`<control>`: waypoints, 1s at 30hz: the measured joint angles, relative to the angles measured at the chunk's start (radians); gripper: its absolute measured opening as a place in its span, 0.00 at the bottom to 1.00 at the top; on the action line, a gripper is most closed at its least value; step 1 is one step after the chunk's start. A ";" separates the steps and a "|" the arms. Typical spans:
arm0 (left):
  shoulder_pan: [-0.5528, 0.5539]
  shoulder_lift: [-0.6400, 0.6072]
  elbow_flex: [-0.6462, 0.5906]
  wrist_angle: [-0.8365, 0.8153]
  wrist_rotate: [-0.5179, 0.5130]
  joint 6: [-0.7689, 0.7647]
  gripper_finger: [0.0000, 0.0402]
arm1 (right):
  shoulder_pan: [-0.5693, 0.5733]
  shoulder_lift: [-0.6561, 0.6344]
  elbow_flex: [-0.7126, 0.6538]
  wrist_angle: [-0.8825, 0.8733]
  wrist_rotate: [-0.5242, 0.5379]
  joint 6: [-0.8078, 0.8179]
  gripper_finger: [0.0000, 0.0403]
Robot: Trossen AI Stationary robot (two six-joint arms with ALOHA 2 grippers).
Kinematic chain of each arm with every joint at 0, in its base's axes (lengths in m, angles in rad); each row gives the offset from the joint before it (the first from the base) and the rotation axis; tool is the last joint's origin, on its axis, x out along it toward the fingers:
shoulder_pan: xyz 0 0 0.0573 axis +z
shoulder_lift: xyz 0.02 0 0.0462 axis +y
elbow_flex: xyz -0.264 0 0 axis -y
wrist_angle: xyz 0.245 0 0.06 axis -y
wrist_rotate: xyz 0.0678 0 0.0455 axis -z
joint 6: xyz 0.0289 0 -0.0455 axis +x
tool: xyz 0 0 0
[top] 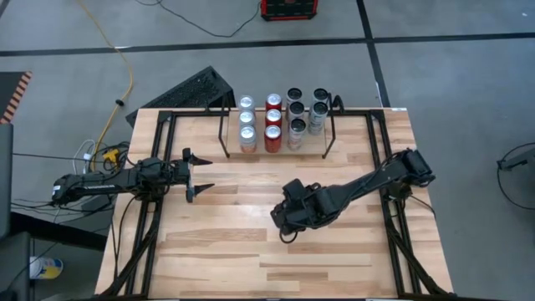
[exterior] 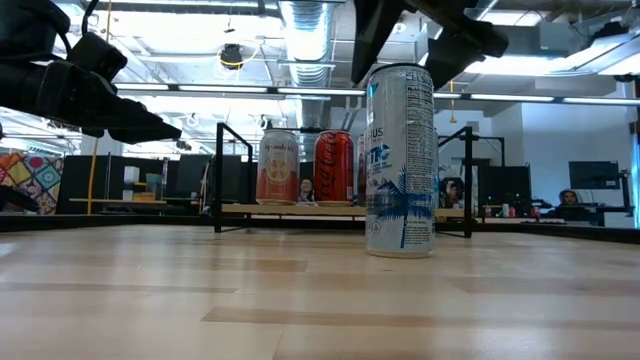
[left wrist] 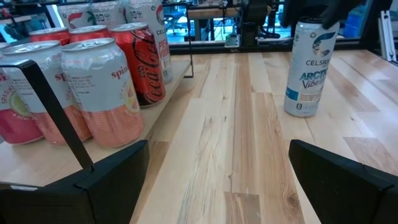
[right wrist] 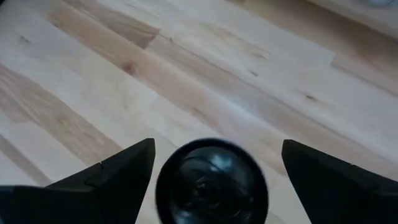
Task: Place canned beverage on shelf
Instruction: Put the white blue soda can on the shelf aligned with the other white blue soda cans
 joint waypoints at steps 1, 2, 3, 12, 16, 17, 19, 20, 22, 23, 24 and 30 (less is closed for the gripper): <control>0.000 0.000 0.000 0.001 0.000 0.000 0.93 | 0.004 0.000 0.000 -0.002 0.000 0.007 0.94; 0.000 0.000 0.000 0.000 0.000 0.000 0.93 | 0.007 0.000 0.000 0.000 -0.001 0.010 0.94; 0.000 0.000 0.000 0.000 0.000 0.000 0.93 | 0.012 0.000 0.000 0.004 -0.001 0.018 0.94; 0.000 0.000 0.000 0.000 0.000 0.000 0.93 | 0.048 0.008 0.000 0.012 0.025 0.074 0.94; 0.000 0.000 0.000 -0.001 0.000 0.000 0.93 | 0.054 0.046 0.000 0.014 0.049 0.084 0.94; 0.000 0.000 0.000 0.000 0.000 0.000 0.93 | 0.052 0.056 0.000 0.021 0.049 0.085 0.94; 0.000 0.000 0.000 -0.001 0.000 0.000 0.93 | 0.050 0.068 0.000 0.024 0.052 0.086 0.94; 0.000 0.000 0.000 0.000 0.000 0.000 0.93 | 0.050 0.070 0.000 0.023 0.053 0.084 0.94; 0.000 0.000 0.000 0.000 0.000 0.000 0.93 | 0.050 0.068 0.000 0.027 0.064 0.086 0.94; 0.000 0.000 0.000 0.000 0.000 0.000 0.93 | 0.052 0.067 0.000 0.029 0.075 0.086 0.93; 0.000 0.000 0.000 0.000 0.000 0.000 0.93 | 0.054 0.067 0.000 0.029 0.083 0.087 0.93; 0.000 0.000 0.000 0.000 0.000 0.000 0.93 | 0.063 0.059 0.000 0.029 0.101 0.087 0.82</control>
